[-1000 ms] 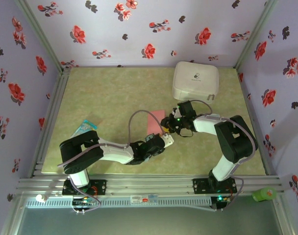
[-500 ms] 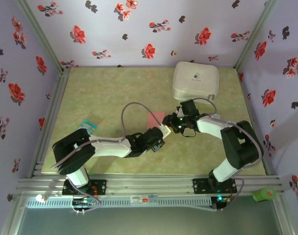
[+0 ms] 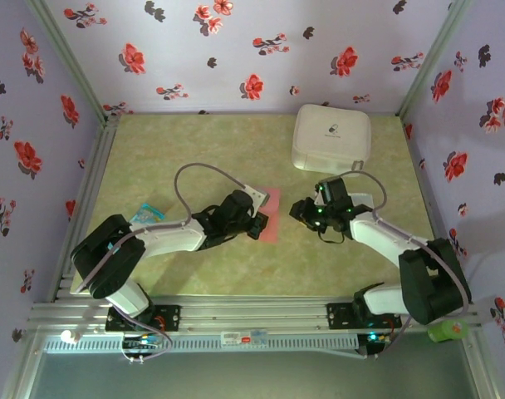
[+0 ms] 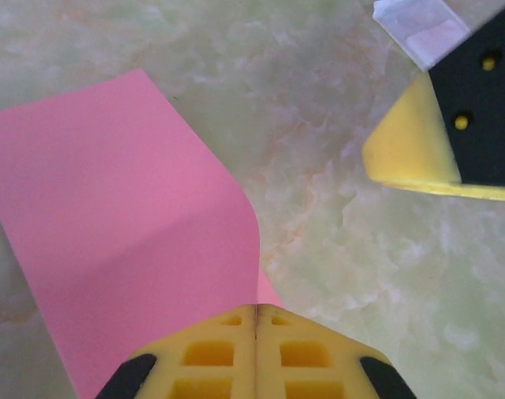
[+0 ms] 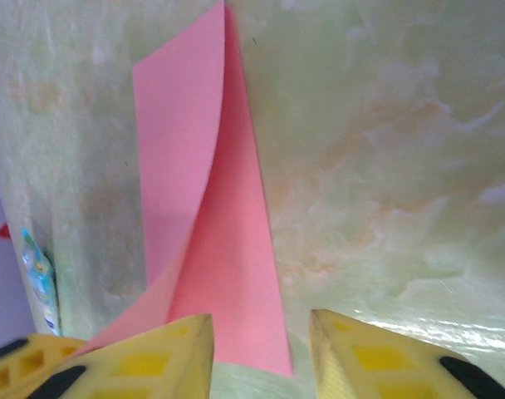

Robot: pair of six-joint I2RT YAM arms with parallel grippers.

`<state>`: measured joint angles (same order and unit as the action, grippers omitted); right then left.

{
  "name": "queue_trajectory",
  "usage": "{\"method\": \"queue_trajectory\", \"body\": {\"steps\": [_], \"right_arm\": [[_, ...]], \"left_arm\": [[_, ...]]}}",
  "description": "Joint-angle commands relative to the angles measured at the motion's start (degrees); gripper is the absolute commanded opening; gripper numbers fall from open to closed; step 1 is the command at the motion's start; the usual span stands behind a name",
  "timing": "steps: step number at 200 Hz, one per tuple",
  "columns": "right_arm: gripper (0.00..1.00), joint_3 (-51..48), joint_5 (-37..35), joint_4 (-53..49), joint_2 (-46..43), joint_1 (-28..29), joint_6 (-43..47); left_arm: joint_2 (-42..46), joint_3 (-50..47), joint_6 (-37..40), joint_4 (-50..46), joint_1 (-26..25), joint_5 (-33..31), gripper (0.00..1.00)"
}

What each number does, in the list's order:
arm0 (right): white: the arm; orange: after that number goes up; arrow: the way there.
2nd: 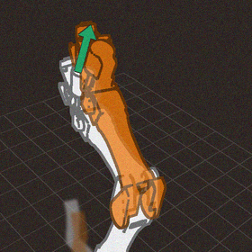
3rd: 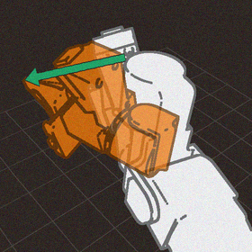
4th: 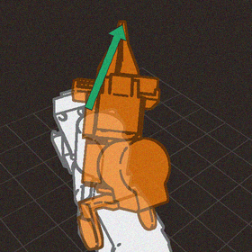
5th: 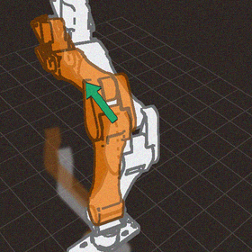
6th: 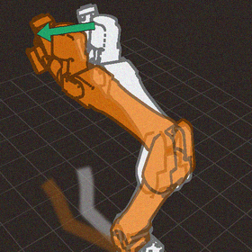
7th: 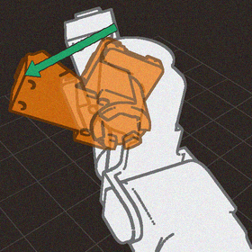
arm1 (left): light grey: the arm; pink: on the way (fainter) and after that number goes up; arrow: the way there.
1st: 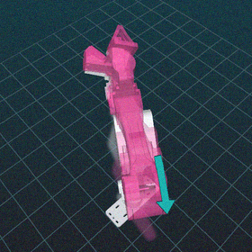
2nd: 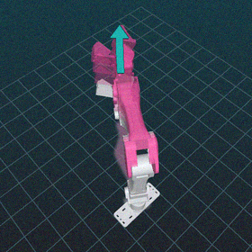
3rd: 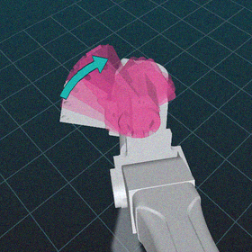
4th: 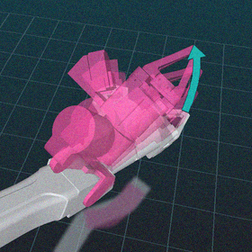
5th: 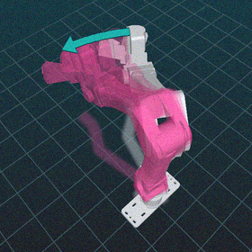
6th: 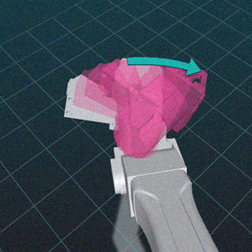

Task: Fold a paper plane with a square sheet of paper (pick it up from the middle)
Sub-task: Fold the triangle a second time at the center of the table.

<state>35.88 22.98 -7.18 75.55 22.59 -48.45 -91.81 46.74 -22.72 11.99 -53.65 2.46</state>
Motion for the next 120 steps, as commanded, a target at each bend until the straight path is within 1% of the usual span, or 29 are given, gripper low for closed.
{"method": "queue_trajectory", "body": {"steps": [1, 21, 41, 89, 120], "right_arm": [[0.26, -1.88, 2.08, 1.64, -1.2, -0.26, -0.68], [0.17, -3.28, 6.02, 4.23, -0.43, 0.0, -2.22], [0.1, -4.82, 8.38, 8.17, 0.83, 1.5, -4.2], [0.05, -4.09, 8.77, 11.15, 4.59, 6.59, -5.52], [0.02, -3.08, 8.55, 11.46, 7.57, 8.74, -5.78]], "left_arm": [[0.19, -1.23, -4.19, 1.82, 0.38, 5.11, 0.0], [-0.3, -1.9, -6.32, 3.15, 0.64, 6.04, 0.0], [-0.98, -2.64, -8.36, 4.71, 0.61, 6.33, 0.0], [-1.55, -4.19, -10.99, 7.97, 0.57, 6.59, 0.0], [-2.13, -4.34, -11.82, 8.57, 0.63, 6.6, 0.0]]}}
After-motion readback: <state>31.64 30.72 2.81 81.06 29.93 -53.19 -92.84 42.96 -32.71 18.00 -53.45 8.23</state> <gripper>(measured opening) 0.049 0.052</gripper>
